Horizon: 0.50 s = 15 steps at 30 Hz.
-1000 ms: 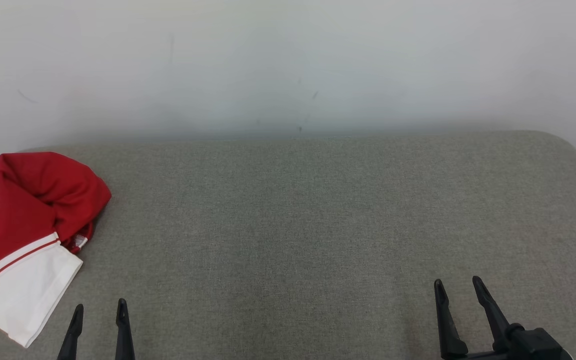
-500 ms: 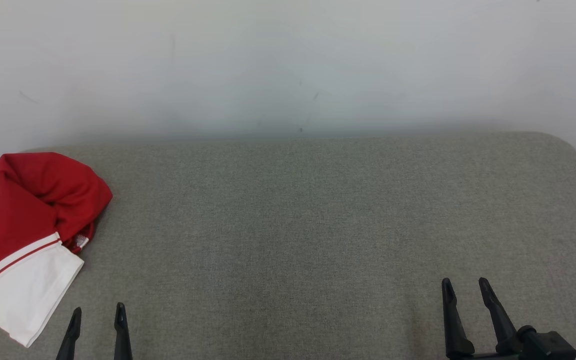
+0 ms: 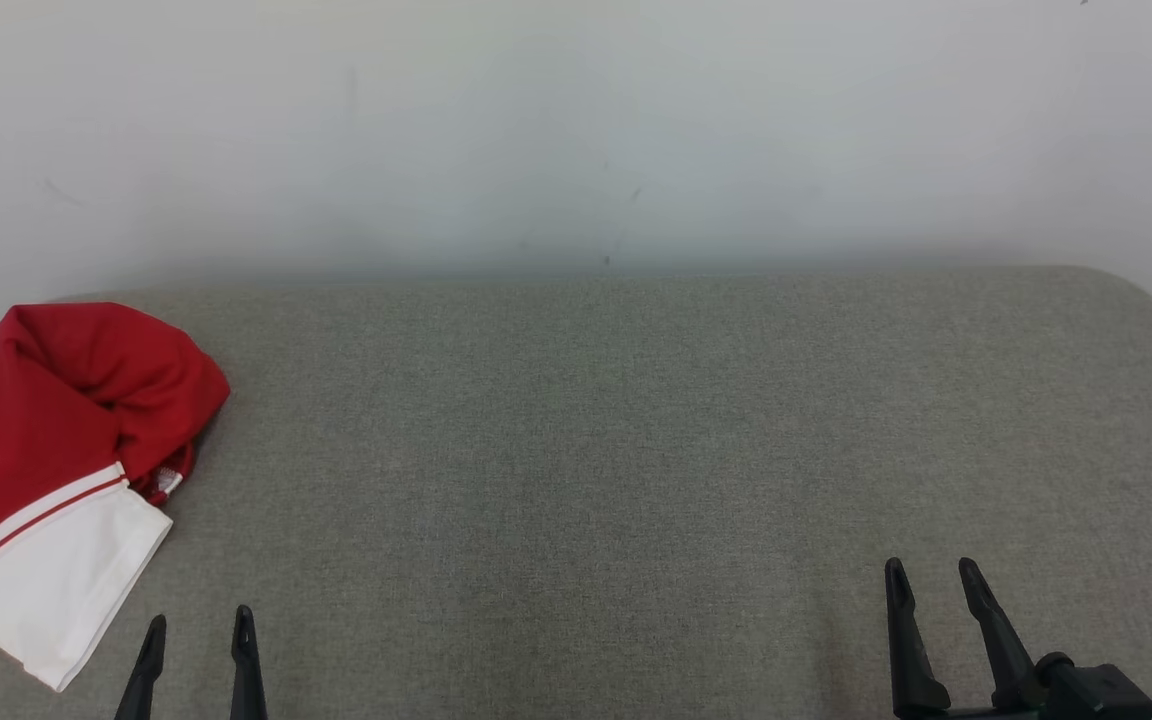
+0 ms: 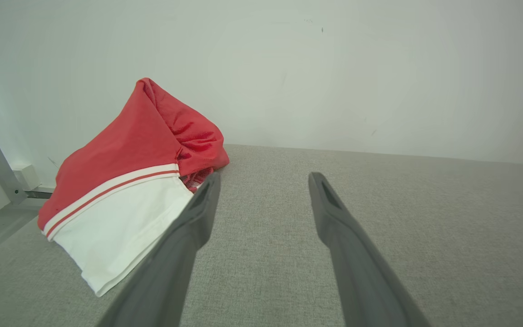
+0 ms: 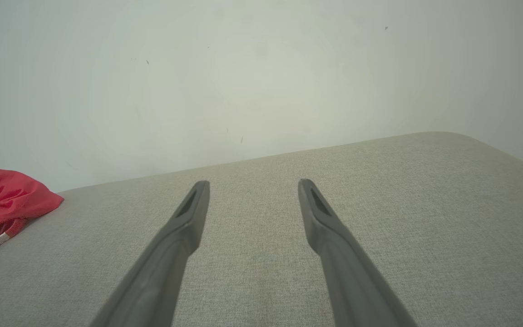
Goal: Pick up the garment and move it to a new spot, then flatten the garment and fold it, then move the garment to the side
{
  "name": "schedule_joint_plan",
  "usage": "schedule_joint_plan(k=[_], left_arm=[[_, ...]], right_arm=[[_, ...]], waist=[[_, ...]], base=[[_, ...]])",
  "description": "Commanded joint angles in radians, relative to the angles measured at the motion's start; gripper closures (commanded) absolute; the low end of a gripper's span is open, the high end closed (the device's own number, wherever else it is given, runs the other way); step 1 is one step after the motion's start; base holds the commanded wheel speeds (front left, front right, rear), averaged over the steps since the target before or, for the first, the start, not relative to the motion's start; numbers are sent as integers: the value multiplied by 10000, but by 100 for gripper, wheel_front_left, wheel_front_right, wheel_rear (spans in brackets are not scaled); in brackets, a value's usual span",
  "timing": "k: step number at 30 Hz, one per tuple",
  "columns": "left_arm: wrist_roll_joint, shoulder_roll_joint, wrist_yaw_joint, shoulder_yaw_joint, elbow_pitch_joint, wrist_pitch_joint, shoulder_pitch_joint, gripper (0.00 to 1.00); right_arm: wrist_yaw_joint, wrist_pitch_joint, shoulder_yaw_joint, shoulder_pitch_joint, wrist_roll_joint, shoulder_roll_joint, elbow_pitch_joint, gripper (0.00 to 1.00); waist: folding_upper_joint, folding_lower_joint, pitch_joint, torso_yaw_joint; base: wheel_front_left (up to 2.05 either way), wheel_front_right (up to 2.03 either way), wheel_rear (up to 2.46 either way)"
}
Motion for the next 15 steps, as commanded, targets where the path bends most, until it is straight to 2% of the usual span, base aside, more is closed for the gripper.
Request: schedule_joint_plan(k=[1,15], left_arm=[[23,-14,4,17,14,-15,31,0],[120,-14,-34,-17,144,-15,62,0]], right_arm=[[-17,-28,1,2,30,-25,3,0],[-17,-28,40,-6,-51,-25,54,0]], waist=[[0,0,-3,-2],[0,0,-5,-22]], base=[[0,0,0],[0,0,0]])
